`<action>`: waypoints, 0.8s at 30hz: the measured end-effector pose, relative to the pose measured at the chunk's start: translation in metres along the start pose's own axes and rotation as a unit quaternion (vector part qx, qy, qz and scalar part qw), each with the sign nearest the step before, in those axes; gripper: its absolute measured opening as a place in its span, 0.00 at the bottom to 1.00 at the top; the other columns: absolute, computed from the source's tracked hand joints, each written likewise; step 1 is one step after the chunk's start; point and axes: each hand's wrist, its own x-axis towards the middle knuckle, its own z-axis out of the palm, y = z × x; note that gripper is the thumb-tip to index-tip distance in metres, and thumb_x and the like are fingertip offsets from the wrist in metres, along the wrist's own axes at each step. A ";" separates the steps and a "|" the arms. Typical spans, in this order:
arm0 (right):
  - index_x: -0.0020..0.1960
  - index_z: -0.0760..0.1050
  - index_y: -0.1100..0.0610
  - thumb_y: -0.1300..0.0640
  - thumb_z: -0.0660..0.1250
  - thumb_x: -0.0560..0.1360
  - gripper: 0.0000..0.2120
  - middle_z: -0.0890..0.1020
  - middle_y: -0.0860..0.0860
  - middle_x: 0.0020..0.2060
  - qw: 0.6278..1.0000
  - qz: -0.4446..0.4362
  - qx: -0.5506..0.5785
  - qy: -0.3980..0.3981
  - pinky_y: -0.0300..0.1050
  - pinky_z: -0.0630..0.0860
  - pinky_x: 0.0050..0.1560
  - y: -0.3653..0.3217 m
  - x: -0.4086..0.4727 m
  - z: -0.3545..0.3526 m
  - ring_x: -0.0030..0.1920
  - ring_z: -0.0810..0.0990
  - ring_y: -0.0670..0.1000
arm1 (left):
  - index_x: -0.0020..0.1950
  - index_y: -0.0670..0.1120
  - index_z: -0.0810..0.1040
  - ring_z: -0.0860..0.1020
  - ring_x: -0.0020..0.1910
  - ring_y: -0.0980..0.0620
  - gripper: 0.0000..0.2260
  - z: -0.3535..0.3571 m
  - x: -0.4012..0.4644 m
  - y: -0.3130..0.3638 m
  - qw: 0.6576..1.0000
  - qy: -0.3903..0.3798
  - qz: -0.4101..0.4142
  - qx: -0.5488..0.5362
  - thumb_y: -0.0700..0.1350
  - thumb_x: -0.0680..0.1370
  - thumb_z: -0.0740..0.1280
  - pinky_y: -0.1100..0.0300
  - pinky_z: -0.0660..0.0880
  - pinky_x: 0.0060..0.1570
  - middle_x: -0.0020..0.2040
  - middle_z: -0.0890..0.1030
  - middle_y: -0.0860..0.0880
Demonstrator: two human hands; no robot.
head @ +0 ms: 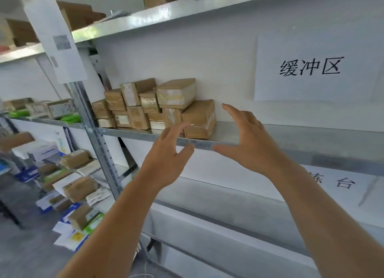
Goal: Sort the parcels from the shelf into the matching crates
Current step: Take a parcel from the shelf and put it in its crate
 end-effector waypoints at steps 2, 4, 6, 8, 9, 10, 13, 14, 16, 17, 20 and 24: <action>0.82 0.51 0.35 0.40 0.76 0.73 0.47 0.66 0.48 0.73 1.000 0.005 0.026 -0.009 0.50 0.69 0.65 0.006 0.035 0.016 0.73 0.67 0.55 | 0.80 0.64 0.62 0.67 0.75 0.54 0.23 0.000 0.029 -0.013 1.000 -0.008 -0.010 0.003 0.55 0.85 0.62 0.55 0.66 0.65 0.80 0.65 0.58; 0.81 0.53 0.35 0.41 0.77 0.72 0.46 0.68 0.49 0.70 0.999 0.006 0.042 -0.020 0.50 0.69 0.67 0.013 0.069 0.032 0.72 0.68 0.55 | 0.79 0.64 0.63 0.68 0.75 0.53 0.23 0.002 0.059 -0.024 1.000 -0.013 -0.025 0.005 0.54 0.85 0.62 0.54 0.67 0.65 0.80 0.65 0.57; 0.81 0.54 0.36 0.40 0.76 0.72 0.44 0.68 0.51 0.70 0.998 0.017 0.049 -0.034 0.54 0.69 0.70 0.021 0.100 0.049 0.72 0.69 0.57 | 0.78 0.65 0.64 0.70 0.73 0.50 0.22 0.007 0.089 -0.034 0.999 -0.012 -0.040 0.002 0.55 0.84 0.62 0.52 0.70 0.64 0.78 0.67 0.56; 0.81 0.55 0.37 0.38 0.73 0.75 0.41 0.69 0.53 0.72 0.997 0.036 0.059 -0.043 0.55 0.68 0.71 0.026 0.123 0.064 0.72 0.69 0.59 | 0.77 0.64 0.65 0.73 0.69 0.49 0.21 0.014 0.112 -0.042 0.999 -0.015 -0.050 -0.007 0.56 0.84 0.62 0.50 0.71 0.62 0.77 0.69 0.55; 0.81 0.56 0.37 0.37 0.70 0.77 0.38 0.69 0.54 0.72 0.995 0.052 0.066 -0.049 0.54 0.67 0.70 0.028 0.132 0.072 0.73 0.70 0.60 | 0.77 0.64 0.66 0.74 0.67 0.49 0.21 0.017 0.120 -0.045 0.998 -0.020 -0.057 -0.011 0.57 0.83 0.62 0.50 0.72 0.61 0.76 0.70 0.54; 0.81 0.57 0.38 0.36 0.67 0.79 0.35 0.69 0.55 0.73 0.993 0.069 0.074 -0.055 0.53 0.67 0.70 0.028 0.140 0.079 0.73 0.70 0.60 | 0.76 0.65 0.66 0.76 0.65 0.48 0.21 0.020 0.128 -0.049 0.997 -0.024 -0.065 -0.015 0.58 0.82 0.61 0.48 0.73 0.61 0.74 0.71 0.52; 0.80 0.63 0.43 0.35 0.58 0.83 0.28 0.73 0.57 0.71 0.989 0.105 0.091 -0.053 0.50 0.67 0.65 0.030 0.157 0.102 0.70 0.73 0.58 | 0.71 0.68 0.68 0.78 0.60 0.47 0.21 0.029 0.144 -0.059 0.993 -0.037 -0.087 -0.064 0.62 0.78 0.61 0.44 0.77 0.62 0.67 0.76 0.49; 0.79 0.65 0.44 0.36 0.57 0.83 0.27 0.74 0.56 0.71 0.988 0.114 0.095 -0.043 0.49 0.67 0.63 0.030 0.160 0.108 0.69 0.74 0.57 | 0.69 0.69 0.68 0.79 0.60 0.47 0.21 0.032 0.149 -0.063 0.991 -0.035 -0.090 -0.090 0.63 0.76 0.61 0.43 0.77 0.62 0.65 0.76 0.49; 0.76 0.69 0.45 0.38 0.57 0.84 0.23 0.77 0.55 0.68 0.986 0.131 0.105 -0.010 0.47 0.67 0.60 0.026 0.161 0.116 0.64 0.76 0.56 | 0.69 0.66 0.70 0.80 0.58 0.49 0.20 0.035 0.152 -0.067 0.987 -0.030 -0.085 -0.136 0.60 0.77 0.63 0.47 0.78 0.61 0.60 0.78 0.50; 0.74 0.70 0.46 0.40 0.57 0.85 0.21 0.78 0.54 0.66 0.984 0.140 0.112 0.011 0.47 0.68 0.58 0.021 0.158 0.118 0.61 0.77 0.55 | 0.70 0.62 0.71 0.81 0.52 0.51 0.18 0.034 0.152 -0.067 0.984 -0.032 -0.077 -0.156 0.56 0.80 0.63 0.51 0.79 0.57 0.56 0.79 0.51; 0.68 0.73 0.50 0.46 0.60 0.85 0.14 0.79 0.51 0.60 0.977 0.164 0.114 0.074 0.44 0.68 0.53 0.001 0.145 0.115 0.56 0.76 0.52 | 0.70 0.55 0.73 0.78 0.43 0.56 0.14 0.029 0.150 -0.071 0.978 -0.039 -0.049 -0.198 0.49 0.84 0.63 0.58 0.75 0.45 0.50 0.79 0.55; 0.64 0.73 0.50 0.53 0.65 0.83 0.10 0.77 0.46 0.58 0.967 0.179 0.098 0.153 0.44 0.69 0.55 -0.018 0.117 0.101 0.61 0.77 0.51 | 0.61 0.56 0.76 0.79 0.52 0.54 0.07 0.020 0.141 -0.061 0.970 -0.053 -0.008 -0.238 0.49 0.84 0.64 0.56 0.78 0.51 0.54 0.79 0.59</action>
